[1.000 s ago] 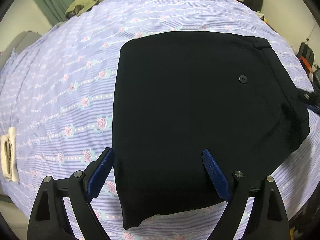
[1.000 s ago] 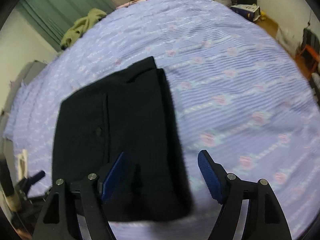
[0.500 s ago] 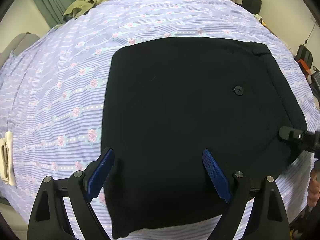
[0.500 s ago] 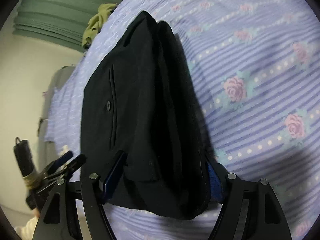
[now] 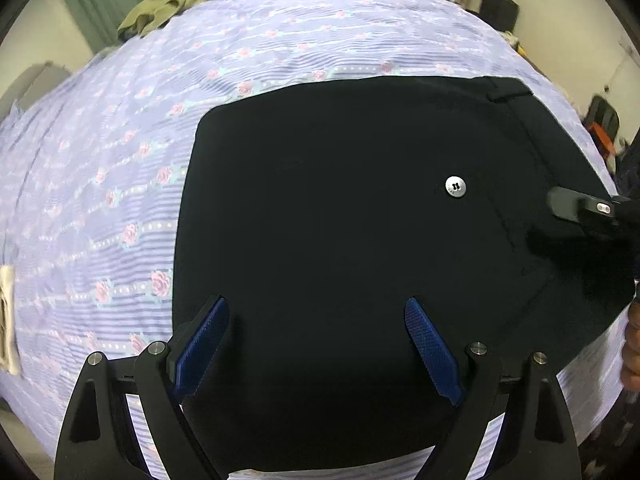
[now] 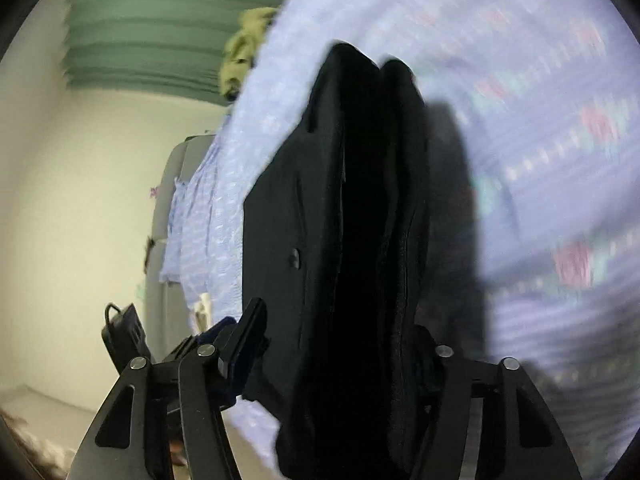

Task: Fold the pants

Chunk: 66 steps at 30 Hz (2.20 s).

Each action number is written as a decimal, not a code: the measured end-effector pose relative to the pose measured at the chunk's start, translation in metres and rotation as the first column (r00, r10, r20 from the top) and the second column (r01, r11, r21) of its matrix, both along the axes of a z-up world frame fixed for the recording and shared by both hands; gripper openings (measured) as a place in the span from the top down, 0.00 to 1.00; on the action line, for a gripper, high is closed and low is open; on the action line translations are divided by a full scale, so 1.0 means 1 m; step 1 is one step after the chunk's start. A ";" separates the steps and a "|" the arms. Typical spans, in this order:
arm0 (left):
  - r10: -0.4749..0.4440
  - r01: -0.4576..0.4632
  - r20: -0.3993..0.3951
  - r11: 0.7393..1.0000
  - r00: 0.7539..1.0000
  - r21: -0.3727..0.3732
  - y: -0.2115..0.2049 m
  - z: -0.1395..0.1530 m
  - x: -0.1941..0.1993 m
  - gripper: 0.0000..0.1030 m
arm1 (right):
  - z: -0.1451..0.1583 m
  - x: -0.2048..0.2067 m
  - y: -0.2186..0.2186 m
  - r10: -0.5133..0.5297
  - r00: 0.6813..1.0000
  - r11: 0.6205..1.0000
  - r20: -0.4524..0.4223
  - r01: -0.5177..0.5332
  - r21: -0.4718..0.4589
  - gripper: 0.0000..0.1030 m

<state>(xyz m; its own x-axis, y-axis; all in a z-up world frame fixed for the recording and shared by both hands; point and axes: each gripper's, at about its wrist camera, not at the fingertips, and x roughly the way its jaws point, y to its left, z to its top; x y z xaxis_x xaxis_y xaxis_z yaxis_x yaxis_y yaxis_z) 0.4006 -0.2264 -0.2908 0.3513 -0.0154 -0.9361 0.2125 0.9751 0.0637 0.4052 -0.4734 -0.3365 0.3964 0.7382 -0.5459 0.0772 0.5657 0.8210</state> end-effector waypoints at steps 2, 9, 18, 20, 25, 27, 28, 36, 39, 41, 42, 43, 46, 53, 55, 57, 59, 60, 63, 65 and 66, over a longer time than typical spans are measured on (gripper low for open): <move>0.041 -0.041 -0.028 0.999 0.999 -0.023 0.003 -0.002 0.005 0.13 | -0.014 0.012 0.002 -0.039 0.997 0.999 -0.072 0.037 -0.030 0.53; 0.114 -0.116 -0.029 0.989 0.993 -0.093 0.025 0.012 0.008 0.13 | 0.014 0.015 0.046 -0.034 0.996 0.890 -0.087 -0.009 -0.456 0.70; 0.171 -0.173 -0.029 0.957 0.985 -0.231 0.116 0.016 0.036 0.11 | 0.030 0.019 0.099 -0.022 0.998 0.684 -0.055 -0.025 -0.729 0.70; 0.198 -0.219 -0.095 0.917 0.976 -0.333 0.139 0.002 0.049 0.11 | 0.030 0.021 0.098 -0.008 0.998 0.655 -0.059 -0.039 -0.755 0.70; 0.136 -0.248 -0.253 0.838 0.958 -0.487 0.144 -0.037 0.072 0.13 | 0.022 0.022 0.113 0.032 0.997 0.554 -0.067 -0.074 -0.830 0.70; 0.087 -0.214 -0.265 0.838 0.960 -0.501 0.134 -0.047 0.076 0.14 | 0.019 0.023 0.112 0.029 0.997 0.552 -0.068 -0.073 -0.830 0.69; 0.095 -0.223 -0.268 0.836 0.959 -0.501 0.133 -0.051 0.075 0.19 | 0.017 0.025 0.112 0.026 0.997 0.562 -0.071 -0.073 -0.824 0.69; -0.099 0.023 -0.078 0.752 0.992 -0.659 0.091 0.021 0.041 0.43 | 0.016 0.025 0.101 0.019 0.996 0.602 -0.091 -0.084 -0.794 0.69; -0.030 -0.128 -0.291 0.851 0.956 -0.509 0.082 -0.031 0.061 0.44 | 0.015 0.027 0.095 0.011 0.996 0.617 -0.093 -0.080 -0.783 0.69; 0.027 -0.214 -0.373 0.856 0.928 -0.471 0.085 -0.054 0.072 0.48 | 0.014 0.028 0.093 0.010 0.995 0.622 -0.096 -0.081 -0.778 0.68; 0.068 -0.267 -0.395 0.837 0.916 -0.477 0.088 -0.055 0.074 0.50 | 0.015 0.028 0.093 0.011 0.995 0.623 -0.095 -0.081 -0.778 0.68; 0.099 -0.301 -0.399 0.821 0.912 -0.484 0.090 -0.051 0.074 0.61 | 0.015 0.029 0.093 0.011 0.996 0.624 -0.092 -0.079 -0.777 0.68; 0.099 -0.250 -0.319 0.842 0.943 -0.479 0.084 -0.023 0.063 0.85 | 0.024 0.022 0.092 0.015 0.998 0.633 -0.062 -0.058 -0.772 0.71; 0.018 -0.038 -0.059 0.938 0.998 -0.344 0.053 0.063 0.017 0.86 | 0.085 -0.010 0.107 0.053 0.998 0.634 0.045 0.001 -0.773 0.79; 0.015 -0.022 -0.025 0.940 1.000 -0.340 0.058 0.091 0.006 0.86 | 0.109 -0.025 0.113 0.077 0.994 0.622 0.081 0.016 -0.783 0.79; 0.023 -0.018 0.010 0.939 1.000 -0.345 0.067 0.116 -0.008 0.86 | 0.134 -0.040 0.117 0.094 0.988 0.619 0.119 0.036 -0.785 0.79; 0.034 -0.014 0.049 0.938 0.998 -0.346 0.077 0.141 -0.025 0.86 | 0.159 -0.053 0.117 0.103 0.983 0.620 0.153 0.057 -0.783 0.79; 0.043 -0.017 0.067 0.938 0.997 -0.347 0.083 0.156 -0.030 0.86 | 0.170 -0.059 0.119 0.110 0.980 0.621 0.168 0.065 -0.781 0.79; 0.066 -0.020 0.129 0.945 0.989 -0.328 0.082 0.198 -0.058 0.86 | 0.211 -0.084 0.130 0.140 0.966 0.621 0.216 0.085 -0.779 0.79; 0.084 -0.025 0.182 0.952 0.980 -0.304 0.089 0.227 -0.079 0.86 | 0.239 -0.097 0.134 0.146 0.958 0.645 0.248 0.098 -0.758 0.79; 0.092 -0.030 0.198 0.956 0.976 -0.293 0.086 0.235 -0.083 0.86 | 0.254 -0.105 0.138 0.157 0.950 0.658 0.269 0.102 -0.746 0.79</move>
<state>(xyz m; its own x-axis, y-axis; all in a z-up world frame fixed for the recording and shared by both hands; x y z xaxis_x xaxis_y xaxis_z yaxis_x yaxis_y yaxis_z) 0.3172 -0.1403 -0.0555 0.5459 -0.2444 -0.8014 0.1639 0.9692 -0.1839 0.3003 -0.3358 -0.0822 0.6126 0.1456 -0.7769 -0.1104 0.9890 0.0983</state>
